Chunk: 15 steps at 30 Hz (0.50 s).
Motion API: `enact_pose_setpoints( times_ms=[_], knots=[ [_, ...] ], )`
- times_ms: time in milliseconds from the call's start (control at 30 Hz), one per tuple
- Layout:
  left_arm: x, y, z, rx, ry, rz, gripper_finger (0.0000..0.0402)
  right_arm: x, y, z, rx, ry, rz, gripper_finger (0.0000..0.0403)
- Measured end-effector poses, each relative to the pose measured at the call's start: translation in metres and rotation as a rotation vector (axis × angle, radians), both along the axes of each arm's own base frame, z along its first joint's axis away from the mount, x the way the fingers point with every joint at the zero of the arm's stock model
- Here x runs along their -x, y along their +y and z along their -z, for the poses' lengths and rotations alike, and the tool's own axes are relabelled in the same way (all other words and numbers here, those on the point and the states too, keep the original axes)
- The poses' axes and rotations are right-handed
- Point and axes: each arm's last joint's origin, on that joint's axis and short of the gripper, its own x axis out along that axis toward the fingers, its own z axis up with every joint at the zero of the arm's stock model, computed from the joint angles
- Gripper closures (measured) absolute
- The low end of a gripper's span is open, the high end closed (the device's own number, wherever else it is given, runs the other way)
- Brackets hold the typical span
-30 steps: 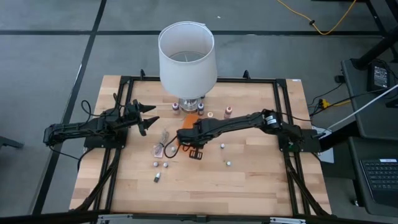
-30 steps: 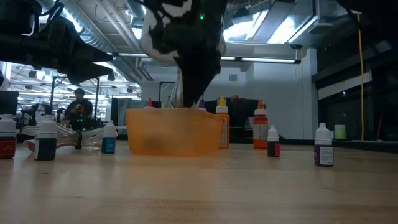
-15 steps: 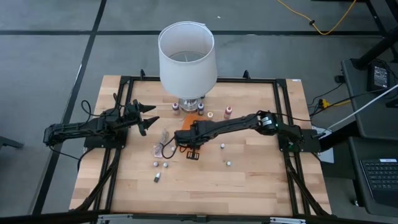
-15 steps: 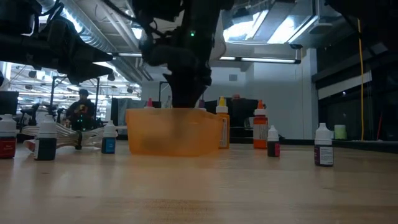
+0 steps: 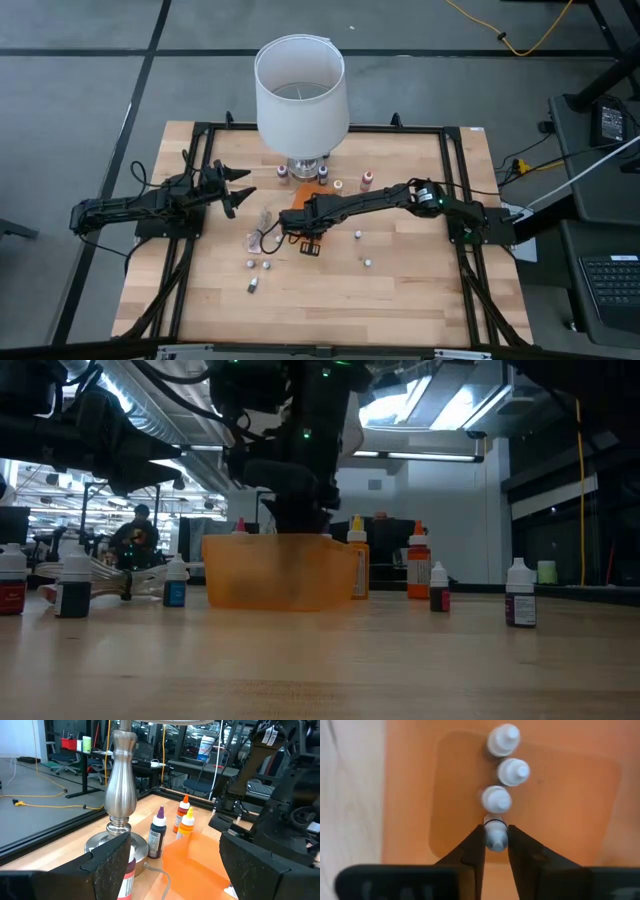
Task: Pick & Place food coloring
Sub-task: Put the small black food coloring bottle into the bin
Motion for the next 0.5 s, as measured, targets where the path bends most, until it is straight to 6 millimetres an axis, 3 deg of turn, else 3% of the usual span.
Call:
enact_pose_setpoints(
  times_ms=[233, 500],
  knots=[
    [0.0, 0.0, 0.0, 0.0, 0.0, 0.0, 0.0107, 0.0, -0.0022, 0.0001, -0.007, 0.001, 0.02, 0.0267],
    [0.0, 0.0, 0.0, 0.0, 0.0, 0.0, 0.0107, 0.0007, -0.0016, 0.0001, -0.027, 0.01, 0.017, 0.0245]
  ],
)
